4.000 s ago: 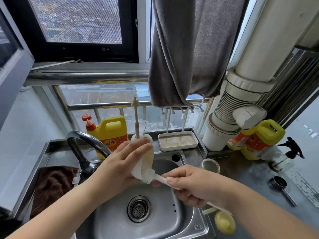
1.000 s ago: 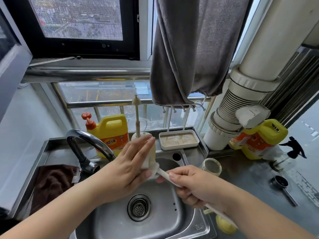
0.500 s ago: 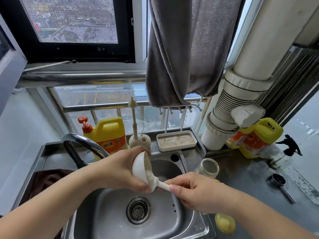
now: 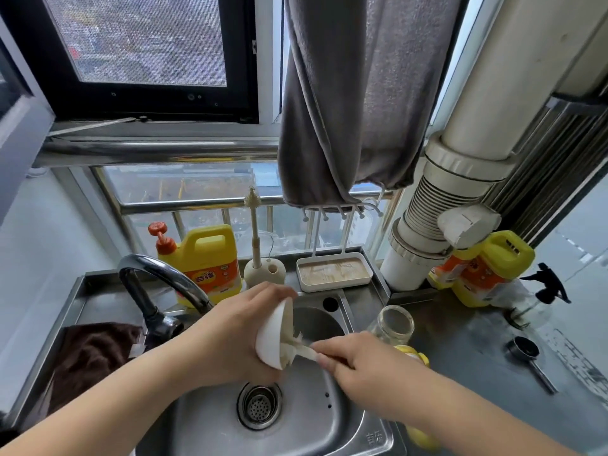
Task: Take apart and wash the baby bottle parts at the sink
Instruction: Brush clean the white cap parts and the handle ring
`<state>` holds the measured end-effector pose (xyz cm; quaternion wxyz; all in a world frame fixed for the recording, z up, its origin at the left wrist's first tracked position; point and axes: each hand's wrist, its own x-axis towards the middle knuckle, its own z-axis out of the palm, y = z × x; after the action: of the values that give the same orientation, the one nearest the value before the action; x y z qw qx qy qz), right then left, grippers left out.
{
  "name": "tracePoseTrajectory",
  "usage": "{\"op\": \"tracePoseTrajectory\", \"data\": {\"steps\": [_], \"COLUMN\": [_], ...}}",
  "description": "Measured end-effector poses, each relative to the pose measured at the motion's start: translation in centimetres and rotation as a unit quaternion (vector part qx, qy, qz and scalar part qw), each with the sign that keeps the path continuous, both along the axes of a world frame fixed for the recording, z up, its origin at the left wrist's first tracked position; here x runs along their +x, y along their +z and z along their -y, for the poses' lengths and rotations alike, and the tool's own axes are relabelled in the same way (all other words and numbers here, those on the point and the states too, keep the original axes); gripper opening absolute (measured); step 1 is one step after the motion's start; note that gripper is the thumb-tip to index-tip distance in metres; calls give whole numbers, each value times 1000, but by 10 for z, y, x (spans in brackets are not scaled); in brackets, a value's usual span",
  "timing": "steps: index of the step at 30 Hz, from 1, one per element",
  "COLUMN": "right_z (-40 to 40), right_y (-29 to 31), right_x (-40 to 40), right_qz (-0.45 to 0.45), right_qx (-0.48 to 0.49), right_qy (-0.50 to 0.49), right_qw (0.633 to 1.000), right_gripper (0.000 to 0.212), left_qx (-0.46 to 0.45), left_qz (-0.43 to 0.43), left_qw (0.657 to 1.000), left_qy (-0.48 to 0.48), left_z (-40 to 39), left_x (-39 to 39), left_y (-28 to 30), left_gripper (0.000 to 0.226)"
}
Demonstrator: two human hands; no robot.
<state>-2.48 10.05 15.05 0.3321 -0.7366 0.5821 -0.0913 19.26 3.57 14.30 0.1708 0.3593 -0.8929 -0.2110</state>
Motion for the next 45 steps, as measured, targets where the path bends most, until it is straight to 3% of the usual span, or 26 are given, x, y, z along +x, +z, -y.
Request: {"op": "tracePoseTrajectory", "data": {"steps": [2, 4, 6, 7, 9, 11, 13, 14, 16, 17, 19, 21, 23, 25, 28, 32, 38, 41, 45], "right_z": [2, 1, -3, -4, -3, -2, 2, 4, 3, 2, 1, -5, -5, -5, -9, -8, -8, -8, -9], "right_y": [2, 6, 8, 9, 7, 6, 3, 0, 2, 1, 7, 8, 13, 19, 25, 21, 16, 20, 21], "right_x": [-2, -5, -6, -6, -9, -11, -16, -20, -19, -17, -13, -13, -12, -14, -15, -12, -18, -19, -17], "right_qz": [96, 185, 226, 215, 106, -45, -226, -267, -280, -272, -224, -108, -16, 104, 293, 364, 330, 304, 273], "right_qx": [131, 255, 304, 297, 198, 18, -194, -259, -331, -326, -244, -85, 39, 176, 337, 366, 346, 328, 320], "right_qy": [-5, -43, -61, -57, -18, 19, 35, 31, 37, 41, 22, -2, 10, -9, -76, -86, -115, -100, -90], "right_qw": [987, 948, 924, 929, 974, 999, 954, 928, 901, 904, 943, 990, 999, 979, 892, 852, 871, 889, 903], "right_gripper": [25, 26, 26, 26, 24, 24, 32, 38, 44, 42, 39, 31, 26, 23, 19, 31, 31, 29, 25], "left_qx": [-108, -159, -183, -186, -156, -64, 45, 80, 107, 104, 65, -26, -137, -199, -267, -250, -31, -1, 107], "left_qz": [19, 33, 40, 42, 30, 3, -10, -21, -39, -35, -14, 15, 23, 16, -11, 3, 51, 57, 64], "left_qw": [994, 986, 981, 981, 987, 998, 999, 997, 993, 994, 998, 999, 989, 979, 962, 967, 997, 997, 992], "left_qy": [-26, -39, -44, -44, -38, -16, -4, -7, -13, -17, -19, -27, -43, -49, -52, -44, -56, -46, 7], "left_z": [0, 1, 3, 3, 2, 0, -1, 0, 2, 2, 0, -1, 0, -2, -1, -5, -9, -2, 5], "left_x": [-1, -3, -6, -7, -8, -9, -8, -8, -7, -7, -6, -7, -8, -9, -9, -11, -3, -5, -4], "left_y": [-6, -4, 0, 0, -3, -6, -4, -1, 7, 10, 13, 9, 0, -4, -4, -7, -2, 6, 19], "left_gripper": [86, 89, 88, 87, 86, 88, 89, 86, 82, 82, 87, 91, 88, 84, 75, 74, 68, 80, 95]}}
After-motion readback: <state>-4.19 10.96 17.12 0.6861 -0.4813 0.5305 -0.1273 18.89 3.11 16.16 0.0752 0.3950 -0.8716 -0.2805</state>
